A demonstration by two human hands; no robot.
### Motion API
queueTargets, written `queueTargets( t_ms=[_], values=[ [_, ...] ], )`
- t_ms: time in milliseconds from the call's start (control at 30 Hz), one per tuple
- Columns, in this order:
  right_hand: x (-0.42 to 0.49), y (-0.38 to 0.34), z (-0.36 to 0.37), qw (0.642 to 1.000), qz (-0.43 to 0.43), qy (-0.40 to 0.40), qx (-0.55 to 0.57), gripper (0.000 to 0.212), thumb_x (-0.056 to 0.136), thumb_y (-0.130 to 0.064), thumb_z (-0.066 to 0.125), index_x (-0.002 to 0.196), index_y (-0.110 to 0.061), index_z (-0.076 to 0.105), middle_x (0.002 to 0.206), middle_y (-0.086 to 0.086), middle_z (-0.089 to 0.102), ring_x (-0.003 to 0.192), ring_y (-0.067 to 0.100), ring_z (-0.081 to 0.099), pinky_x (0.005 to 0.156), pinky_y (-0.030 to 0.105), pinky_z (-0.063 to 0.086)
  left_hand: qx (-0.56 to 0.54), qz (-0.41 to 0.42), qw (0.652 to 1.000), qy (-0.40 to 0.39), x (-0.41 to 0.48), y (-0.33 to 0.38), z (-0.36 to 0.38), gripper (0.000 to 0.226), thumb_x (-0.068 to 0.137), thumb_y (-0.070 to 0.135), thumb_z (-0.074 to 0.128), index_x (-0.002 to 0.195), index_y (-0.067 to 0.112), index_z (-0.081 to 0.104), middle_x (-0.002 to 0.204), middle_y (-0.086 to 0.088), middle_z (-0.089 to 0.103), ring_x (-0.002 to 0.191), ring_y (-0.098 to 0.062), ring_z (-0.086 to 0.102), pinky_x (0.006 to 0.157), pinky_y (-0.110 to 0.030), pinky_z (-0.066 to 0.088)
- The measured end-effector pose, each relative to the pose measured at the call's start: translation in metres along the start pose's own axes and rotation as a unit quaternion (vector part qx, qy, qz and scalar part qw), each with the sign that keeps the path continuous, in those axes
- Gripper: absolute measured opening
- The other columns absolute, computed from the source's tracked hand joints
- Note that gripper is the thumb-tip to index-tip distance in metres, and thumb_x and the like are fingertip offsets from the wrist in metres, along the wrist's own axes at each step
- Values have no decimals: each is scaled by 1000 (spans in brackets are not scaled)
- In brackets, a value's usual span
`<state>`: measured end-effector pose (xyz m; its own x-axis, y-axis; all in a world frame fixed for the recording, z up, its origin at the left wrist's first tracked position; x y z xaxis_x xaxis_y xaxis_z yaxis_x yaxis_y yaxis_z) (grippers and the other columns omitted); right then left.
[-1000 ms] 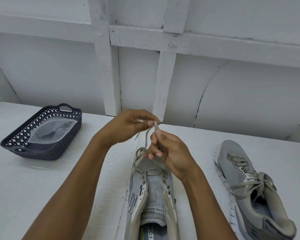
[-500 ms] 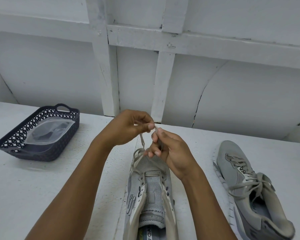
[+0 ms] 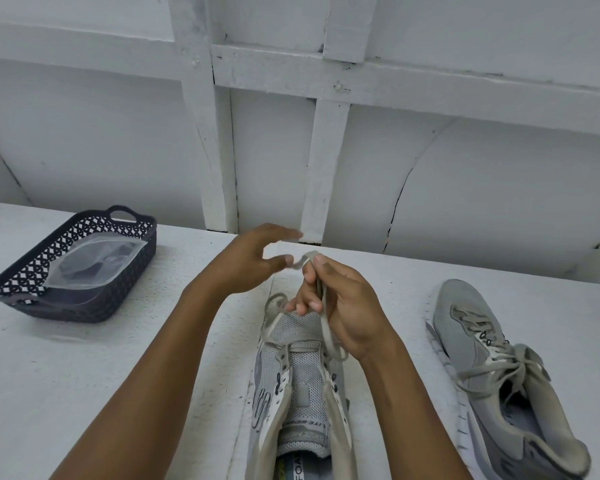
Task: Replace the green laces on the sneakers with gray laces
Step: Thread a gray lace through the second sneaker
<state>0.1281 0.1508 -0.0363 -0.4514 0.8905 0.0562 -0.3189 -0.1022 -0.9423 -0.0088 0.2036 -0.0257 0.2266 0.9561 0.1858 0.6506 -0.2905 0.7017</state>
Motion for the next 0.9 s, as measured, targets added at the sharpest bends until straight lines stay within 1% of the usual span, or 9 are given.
queueTargets(
  t_ms=[100,200,300,467,567,633,700,767,900],
  values=[
    [0,2,0,1000,6,6,-3,31,96,-34,45,76,-10,52,52,5,39,54,21,52,77,42,56,-65,66,993,-76,-8,23,3,36,93,35,64,129,38,62,140,24,52,129,9,45,101,-14,36],
    [0,4,-1,1000,13,12,-4,31,94,-35,47,77,-9,52,52,4,39,54,21,51,78,43,56,-95,79,988,-88,-11,36,-1,33,87,41,61,112,22,72,128,19,64,121,5,55,105,-28,40],
    [0,2,0,1000,10,7,4,31,93,-34,47,78,-8,52,51,4,39,53,21,51,77,43,56,-98,77,987,-97,-11,37,1,31,89,40,61,106,17,74,110,13,73,109,-1,64,103,-30,43],
    [-1,5,0,1000,20,10,-3,32,95,-36,46,77,-9,53,51,4,41,54,21,52,77,42,54,-85,35,995,37,-2,30,-12,13,98,25,60,98,21,73,95,13,72,97,2,65,85,-14,44],
    [-1,5,1,1000,19,8,-12,36,104,-29,39,76,-10,52,51,2,40,53,20,51,76,42,54,-27,7,996,87,3,23,-18,12,99,26,59,101,22,70,96,17,68,98,-3,63,89,-27,50],
    [-1,4,2,1000,18,12,-12,38,106,-26,35,76,-10,51,51,2,38,52,19,49,74,40,54,-18,16,999,27,4,21,-13,14,96,23,63,108,27,68,105,21,66,105,3,61,99,-35,49],
    [0,3,1,1000,14,15,-9,37,106,-26,35,76,-10,50,50,2,37,51,19,49,71,39,55,-56,34,995,-81,-3,27,-1,30,94,19,66,121,32,64,121,23,63,117,7,55,105,-35,45],
    [0,3,0,1000,14,18,-9,36,105,-26,36,76,-10,50,50,2,37,51,19,48,70,38,54,-107,50,983,-142,-13,36,5,38,94,17,66,129,32,63,131,22,60,127,4,51,107,-33,40],
    [-1,2,0,1000,22,17,4,36,105,-25,36,76,-9,49,49,2,37,49,20,48,66,35,54,-114,66,986,-103,-16,41,2,28,91,26,67,119,23,71,120,16,68,118,1,59,105,-32,43]
  ],
)
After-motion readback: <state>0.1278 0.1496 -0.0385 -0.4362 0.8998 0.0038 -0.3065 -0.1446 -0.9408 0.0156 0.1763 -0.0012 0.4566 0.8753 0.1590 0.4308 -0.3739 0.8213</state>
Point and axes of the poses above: each hand's wrist, its own x-axis towards the middle knuckle, its own z-axis out of the palm, y = z × x, the point moved 7 cm from there along x, towards the middle knuckle
